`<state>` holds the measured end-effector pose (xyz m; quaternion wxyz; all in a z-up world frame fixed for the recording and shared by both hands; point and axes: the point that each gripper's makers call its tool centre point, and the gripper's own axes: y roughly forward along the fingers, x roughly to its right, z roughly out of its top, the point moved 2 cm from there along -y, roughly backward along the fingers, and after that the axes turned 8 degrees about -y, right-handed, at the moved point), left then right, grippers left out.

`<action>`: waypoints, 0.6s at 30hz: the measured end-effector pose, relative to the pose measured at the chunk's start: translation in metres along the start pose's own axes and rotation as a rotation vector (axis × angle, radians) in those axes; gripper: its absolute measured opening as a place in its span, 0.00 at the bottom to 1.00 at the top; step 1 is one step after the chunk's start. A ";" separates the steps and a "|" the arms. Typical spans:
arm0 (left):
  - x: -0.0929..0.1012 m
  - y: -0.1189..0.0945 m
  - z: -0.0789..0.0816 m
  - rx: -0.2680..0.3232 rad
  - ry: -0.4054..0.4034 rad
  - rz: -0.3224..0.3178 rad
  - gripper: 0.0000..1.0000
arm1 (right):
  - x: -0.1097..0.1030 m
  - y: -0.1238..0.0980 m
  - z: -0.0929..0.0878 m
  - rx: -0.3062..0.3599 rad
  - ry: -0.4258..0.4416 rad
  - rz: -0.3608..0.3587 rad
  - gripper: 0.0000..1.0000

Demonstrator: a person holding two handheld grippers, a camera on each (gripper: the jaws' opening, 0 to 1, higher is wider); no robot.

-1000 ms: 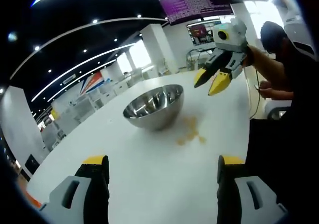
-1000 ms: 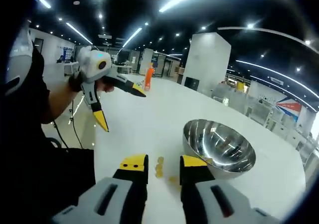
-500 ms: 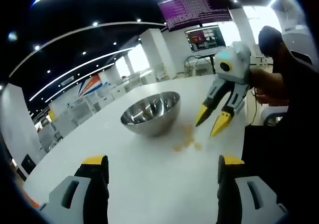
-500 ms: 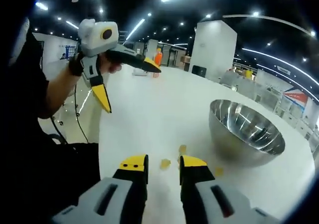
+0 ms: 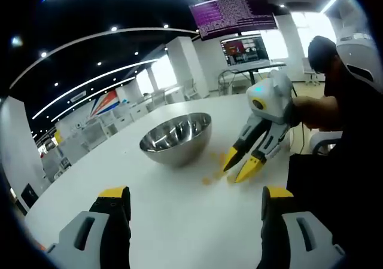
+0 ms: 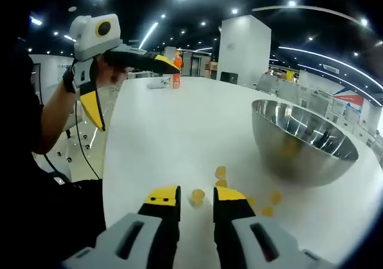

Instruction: Pick up the QQ candy scattered on the table and place it into the stainless steel bowl on the table

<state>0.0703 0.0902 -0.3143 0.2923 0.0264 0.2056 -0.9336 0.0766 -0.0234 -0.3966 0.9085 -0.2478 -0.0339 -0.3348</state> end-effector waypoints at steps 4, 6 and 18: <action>0.000 -0.001 -0.002 0.000 -0.009 -0.006 0.90 | 0.003 0.003 -0.003 -0.006 0.024 -0.005 0.17; 0.002 -0.001 -0.002 0.000 -0.011 -0.015 0.91 | 0.001 0.004 -0.003 -0.006 0.033 0.001 0.16; 0.011 0.003 0.003 0.027 -0.031 -0.060 0.91 | -0.001 0.006 -0.003 -0.001 0.073 -0.003 0.04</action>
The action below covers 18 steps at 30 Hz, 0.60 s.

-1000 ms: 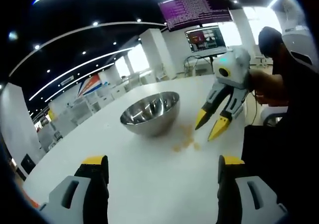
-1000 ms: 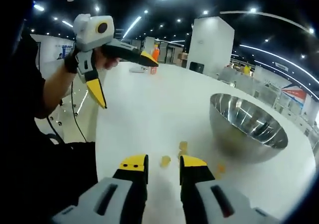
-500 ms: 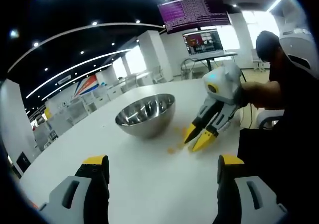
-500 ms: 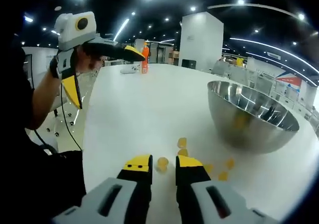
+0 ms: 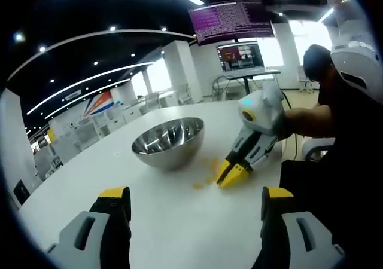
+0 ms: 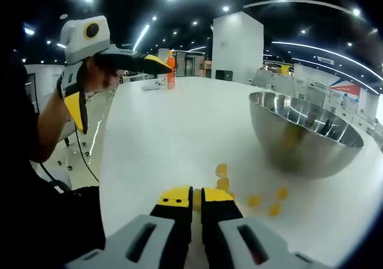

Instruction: Pick up the QQ candy scattered on the table and place it into the stainless steel bowl on the table

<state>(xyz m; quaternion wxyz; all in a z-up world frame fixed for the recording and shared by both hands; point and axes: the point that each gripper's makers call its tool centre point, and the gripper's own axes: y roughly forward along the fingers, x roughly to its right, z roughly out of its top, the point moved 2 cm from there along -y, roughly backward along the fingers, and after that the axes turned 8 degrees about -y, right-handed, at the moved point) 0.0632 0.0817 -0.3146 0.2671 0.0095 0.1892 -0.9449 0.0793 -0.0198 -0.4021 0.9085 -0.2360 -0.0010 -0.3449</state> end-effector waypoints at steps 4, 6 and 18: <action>0.003 0.001 0.002 -0.001 0.006 -0.003 0.90 | -0.001 -0.002 -0.001 0.006 0.018 0.005 0.04; 0.004 0.001 0.002 -0.001 0.006 -0.006 0.90 | -0.001 -0.001 -0.001 0.008 0.018 0.005 0.04; 0.005 0.003 0.006 0.003 0.011 -0.006 0.90 | -0.003 -0.001 -0.002 0.013 0.001 0.011 0.02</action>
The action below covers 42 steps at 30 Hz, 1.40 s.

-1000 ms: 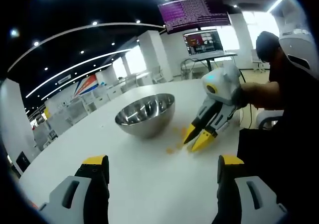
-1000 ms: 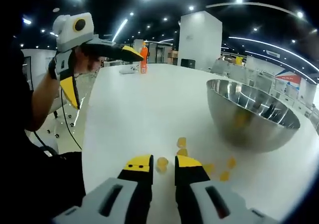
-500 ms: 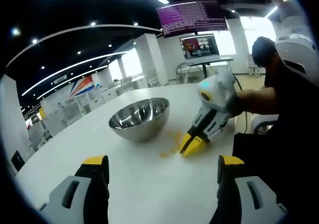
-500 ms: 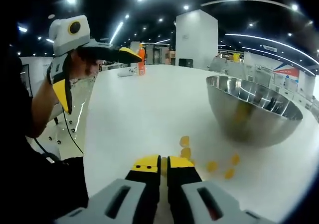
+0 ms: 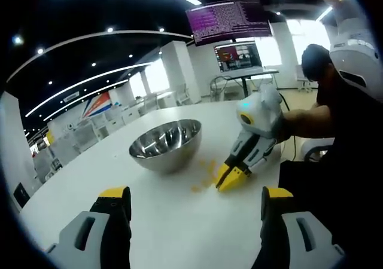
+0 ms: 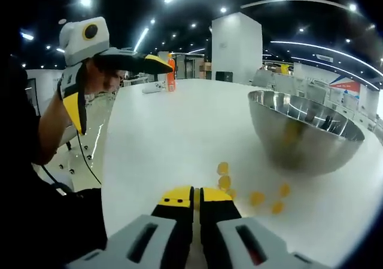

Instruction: Pick up the QQ candy scattered on the table and place it into the stainless steel bowl on the table

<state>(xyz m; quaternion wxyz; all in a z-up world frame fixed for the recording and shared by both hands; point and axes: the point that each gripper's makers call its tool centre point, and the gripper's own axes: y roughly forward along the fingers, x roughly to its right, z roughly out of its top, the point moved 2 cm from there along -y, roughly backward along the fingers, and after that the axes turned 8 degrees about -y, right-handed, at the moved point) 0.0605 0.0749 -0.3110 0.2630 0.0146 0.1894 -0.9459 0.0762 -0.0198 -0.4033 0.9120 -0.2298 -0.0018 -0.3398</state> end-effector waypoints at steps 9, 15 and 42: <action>0.001 -0.001 -0.003 -0.008 -0.003 0.002 0.90 | -0.001 0.000 0.002 -0.003 -0.044 0.005 0.00; 0.001 -0.001 -0.003 -0.010 -0.002 0.004 0.90 | -0.003 0.000 0.002 0.003 -0.043 0.007 0.00; 0.000 0.000 0.003 0.003 0.003 0.004 0.90 | 0.025 -0.116 0.143 0.304 -0.125 -0.073 0.01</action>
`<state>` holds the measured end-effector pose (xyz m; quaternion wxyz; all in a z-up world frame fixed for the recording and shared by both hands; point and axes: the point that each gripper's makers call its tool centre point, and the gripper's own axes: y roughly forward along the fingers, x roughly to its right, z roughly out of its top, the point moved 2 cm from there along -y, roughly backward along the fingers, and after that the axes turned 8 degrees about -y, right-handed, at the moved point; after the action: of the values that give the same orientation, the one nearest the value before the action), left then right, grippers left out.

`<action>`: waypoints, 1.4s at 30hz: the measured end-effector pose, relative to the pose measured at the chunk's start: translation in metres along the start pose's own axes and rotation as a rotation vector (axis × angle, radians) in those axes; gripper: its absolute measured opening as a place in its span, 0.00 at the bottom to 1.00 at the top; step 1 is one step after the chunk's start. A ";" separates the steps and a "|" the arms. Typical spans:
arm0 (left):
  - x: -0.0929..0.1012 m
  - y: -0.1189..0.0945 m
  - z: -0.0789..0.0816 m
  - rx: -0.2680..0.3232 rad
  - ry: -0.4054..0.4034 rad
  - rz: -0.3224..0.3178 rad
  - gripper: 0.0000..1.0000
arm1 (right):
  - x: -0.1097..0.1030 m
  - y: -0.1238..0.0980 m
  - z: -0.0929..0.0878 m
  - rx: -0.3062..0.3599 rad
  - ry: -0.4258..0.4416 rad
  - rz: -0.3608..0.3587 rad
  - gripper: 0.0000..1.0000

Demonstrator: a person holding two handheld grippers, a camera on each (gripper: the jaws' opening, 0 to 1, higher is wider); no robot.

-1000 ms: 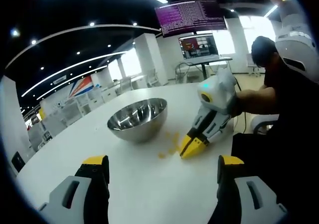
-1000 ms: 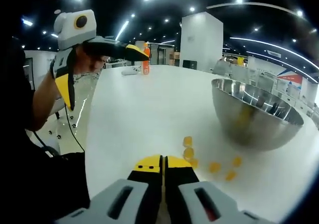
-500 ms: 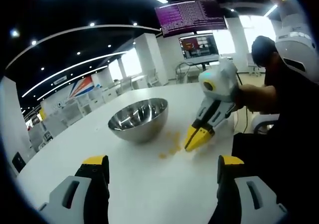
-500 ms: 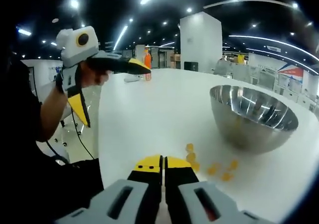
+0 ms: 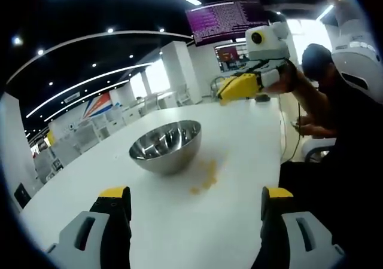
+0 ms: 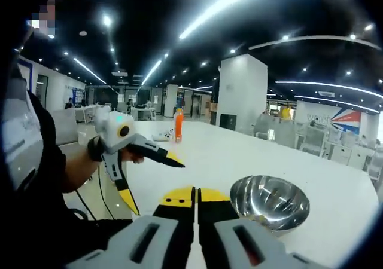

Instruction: Pick up the QQ candy scattered on the table and place it into the stainless steel bowl on the table

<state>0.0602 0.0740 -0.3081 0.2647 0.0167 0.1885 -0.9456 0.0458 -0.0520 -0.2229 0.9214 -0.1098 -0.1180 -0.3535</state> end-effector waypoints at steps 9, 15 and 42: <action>0.003 -0.002 0.001 -0.003 0.009 0.002 0.90 | 0.041 0.009 0.017 0.007 -0.105 -0.091 0.01; 0.004 -0.002 0.004 0.005 0.012 -0.006 0.90 | 0.091 0.032 0.006 -0.021 -0.020 -0.153 0.01; 0.010 0.004 -0.002 0.000 0.002 -0.031 0.90 | 0.142 0.081 -0.105 -0.124 0.378 -0.193 0.10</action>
<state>0.0535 0.0663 -0.3125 0.2499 0.0147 0.1889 -0.9495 0.2183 -0.1119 -0.2901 0.8805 -0.0860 0.0687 -0.4610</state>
